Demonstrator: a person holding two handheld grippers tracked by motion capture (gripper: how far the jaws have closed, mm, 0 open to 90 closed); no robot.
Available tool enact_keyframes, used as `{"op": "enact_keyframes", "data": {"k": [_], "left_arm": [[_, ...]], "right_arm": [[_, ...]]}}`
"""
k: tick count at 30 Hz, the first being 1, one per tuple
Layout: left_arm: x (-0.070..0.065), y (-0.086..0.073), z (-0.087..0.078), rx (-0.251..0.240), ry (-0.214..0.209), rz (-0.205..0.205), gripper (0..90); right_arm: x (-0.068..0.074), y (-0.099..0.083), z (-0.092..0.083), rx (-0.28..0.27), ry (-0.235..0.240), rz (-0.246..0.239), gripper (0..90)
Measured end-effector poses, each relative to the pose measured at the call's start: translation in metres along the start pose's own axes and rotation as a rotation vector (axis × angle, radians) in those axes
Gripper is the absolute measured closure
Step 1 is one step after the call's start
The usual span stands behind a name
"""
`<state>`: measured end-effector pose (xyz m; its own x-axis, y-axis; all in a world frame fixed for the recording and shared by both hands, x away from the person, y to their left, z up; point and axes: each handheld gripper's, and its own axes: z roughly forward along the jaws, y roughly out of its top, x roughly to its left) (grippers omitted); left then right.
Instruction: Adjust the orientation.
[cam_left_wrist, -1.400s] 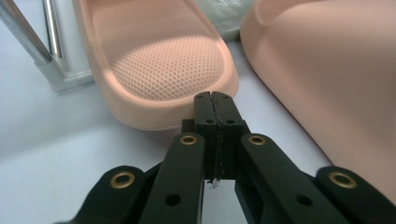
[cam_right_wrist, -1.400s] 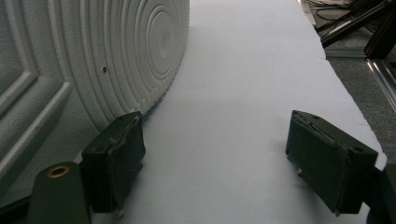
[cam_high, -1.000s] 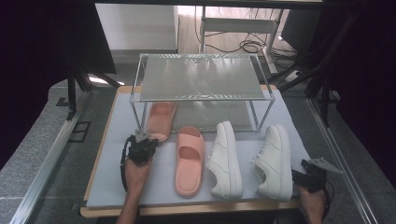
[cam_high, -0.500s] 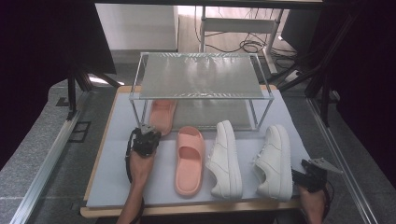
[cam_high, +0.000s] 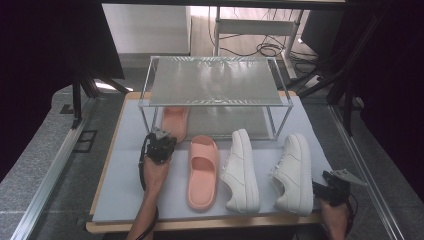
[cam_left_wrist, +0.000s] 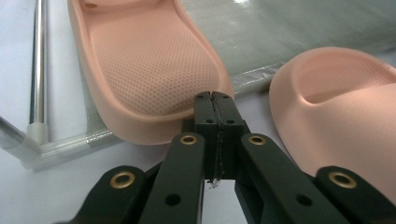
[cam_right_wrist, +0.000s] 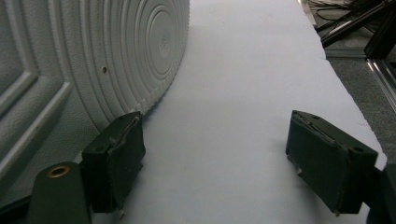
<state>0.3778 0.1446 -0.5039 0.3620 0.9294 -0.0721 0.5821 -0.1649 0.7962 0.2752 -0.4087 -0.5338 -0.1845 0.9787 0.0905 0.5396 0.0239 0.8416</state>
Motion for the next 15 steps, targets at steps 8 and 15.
{"op": "enact_keyframes", "data": {"k": [8,15], "left_arm": [[0.005,0.006,0.012,-0.001,0.008,-0.012,89.9],[0.01,0.009,0.024,0.005,0.014,-0.031,89.9]], "right_arm": [[0.0,0.0,0.0,0.001,0.0,-0.001,19.5],[0.0,0.0,0.0,0.0,0.0,-0.001,19.4]]}}
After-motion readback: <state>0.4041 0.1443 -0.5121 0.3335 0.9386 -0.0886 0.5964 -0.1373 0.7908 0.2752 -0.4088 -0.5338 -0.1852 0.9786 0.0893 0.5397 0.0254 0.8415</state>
